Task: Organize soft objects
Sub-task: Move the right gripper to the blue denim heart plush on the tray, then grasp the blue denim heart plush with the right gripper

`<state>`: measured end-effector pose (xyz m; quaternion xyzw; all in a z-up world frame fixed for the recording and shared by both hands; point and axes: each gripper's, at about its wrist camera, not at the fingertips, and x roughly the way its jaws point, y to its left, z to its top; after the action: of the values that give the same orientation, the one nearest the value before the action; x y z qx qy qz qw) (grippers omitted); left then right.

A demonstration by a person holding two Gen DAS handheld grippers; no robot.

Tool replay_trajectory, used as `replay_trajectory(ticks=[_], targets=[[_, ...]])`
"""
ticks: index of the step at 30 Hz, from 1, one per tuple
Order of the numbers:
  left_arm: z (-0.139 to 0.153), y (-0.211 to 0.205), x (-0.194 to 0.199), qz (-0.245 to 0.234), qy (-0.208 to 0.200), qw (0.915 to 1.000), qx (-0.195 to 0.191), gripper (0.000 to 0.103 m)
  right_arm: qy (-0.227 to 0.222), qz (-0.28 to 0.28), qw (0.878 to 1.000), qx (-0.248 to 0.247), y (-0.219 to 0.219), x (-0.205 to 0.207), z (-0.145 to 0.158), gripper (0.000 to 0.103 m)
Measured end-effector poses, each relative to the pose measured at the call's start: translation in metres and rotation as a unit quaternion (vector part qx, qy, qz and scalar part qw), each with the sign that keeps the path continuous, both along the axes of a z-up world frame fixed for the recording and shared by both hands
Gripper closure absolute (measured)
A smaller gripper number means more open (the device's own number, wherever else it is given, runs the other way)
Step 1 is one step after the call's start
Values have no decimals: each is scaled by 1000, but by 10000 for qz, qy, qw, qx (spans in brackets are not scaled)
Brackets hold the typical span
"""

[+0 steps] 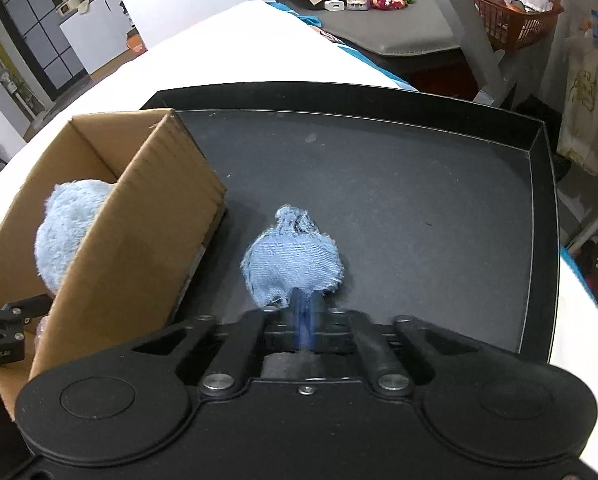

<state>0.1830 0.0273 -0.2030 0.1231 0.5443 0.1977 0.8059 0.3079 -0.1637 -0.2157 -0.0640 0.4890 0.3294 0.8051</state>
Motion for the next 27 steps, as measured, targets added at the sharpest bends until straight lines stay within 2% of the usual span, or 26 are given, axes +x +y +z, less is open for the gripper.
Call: replay_trajectory(ticks=[11, 14, 17, 19, 21, 23, 24, 27], targets=[[7, 7, -7, 25, -233, 9996, -146, 33, 147, -285, 9993, 180, -10, -5, 11, 103], [8, 10, -10, -7, -283, 9994, -201, 33, 231, -470, 9982, 293, -9, -2, 12, 95], [9, 13, -12, 22, -319, 9991, -268, 33, 170, -479, 9981, 337, -4, -1, 13, 77], [8, 16, -12, 34, -308, 9990, -330, 33, 152, -480, 9980, 372, -2, -1, 13, 75], [6, 17, -10, 48, -289, 9989, -364, 33, 107, -476, 9980, 412, -1, 0, 13, 67], [5, 17, -8, 50, -267, 9989, -392, 33, -11, -485, 9978, 440, -1, 1, 12, 48], [4, 17, -8, 46, -258, 9989, -399, 33, -67, -488, 9978, 445, 0, 2, 12, 44], [2, 16, -6, 35, -229, 9989, -396, 33, -119, -455, 9977, 494, 2, 7, 9, 44]])
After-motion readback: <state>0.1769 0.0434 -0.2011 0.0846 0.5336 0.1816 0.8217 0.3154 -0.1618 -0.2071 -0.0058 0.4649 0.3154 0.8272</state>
